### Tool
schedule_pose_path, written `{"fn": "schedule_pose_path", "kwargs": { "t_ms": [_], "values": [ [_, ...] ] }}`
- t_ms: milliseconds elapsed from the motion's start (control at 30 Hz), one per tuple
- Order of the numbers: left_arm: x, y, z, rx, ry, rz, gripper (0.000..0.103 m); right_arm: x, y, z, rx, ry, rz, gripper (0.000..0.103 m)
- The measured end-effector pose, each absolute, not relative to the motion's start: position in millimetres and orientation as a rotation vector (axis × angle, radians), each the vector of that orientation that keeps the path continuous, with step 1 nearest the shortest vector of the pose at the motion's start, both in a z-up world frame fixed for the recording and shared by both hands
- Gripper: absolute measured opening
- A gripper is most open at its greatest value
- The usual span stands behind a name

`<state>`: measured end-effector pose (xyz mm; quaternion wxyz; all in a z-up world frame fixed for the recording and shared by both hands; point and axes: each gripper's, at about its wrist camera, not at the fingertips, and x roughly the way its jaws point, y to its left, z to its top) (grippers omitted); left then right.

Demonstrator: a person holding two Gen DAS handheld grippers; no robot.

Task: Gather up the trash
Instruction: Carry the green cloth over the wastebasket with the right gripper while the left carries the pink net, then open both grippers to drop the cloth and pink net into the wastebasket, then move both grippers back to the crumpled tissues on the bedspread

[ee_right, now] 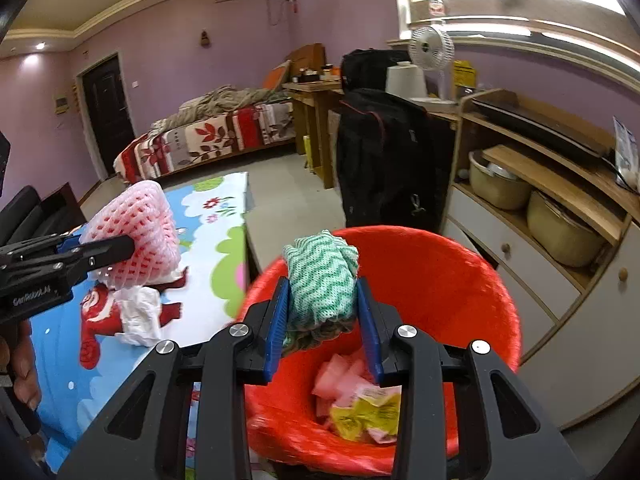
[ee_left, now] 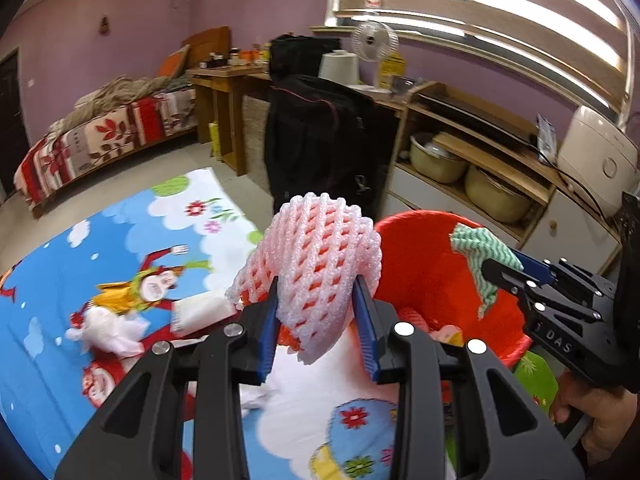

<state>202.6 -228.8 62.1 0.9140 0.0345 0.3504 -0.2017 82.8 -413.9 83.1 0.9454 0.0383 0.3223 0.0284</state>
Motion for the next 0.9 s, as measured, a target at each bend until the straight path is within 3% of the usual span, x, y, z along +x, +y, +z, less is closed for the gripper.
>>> {"fn": "schedule_pose_path", "kwargs": {
  "t_ms": [500,600,700,900],
  "values": [
    [208,-303,55,0.101,0.738,-0.57,0.043,76,-468,91,0.115,0.625,-0.042,0.04],
    [210,-308,55,0.086,0.743,-0.593,0.047,75,-475,92,0.116,0.623,-0.054,0.046],
    [210,-313,54,0.076,0.742,-0.621,0.064,72,-482,93,0.123,0.615,-0.073,0.05],
    [211,-312,54,0.063,0.746,-0.621,0.066,68,-491,93,0.136,0.61,-0.089,0.054]
  ]
}}
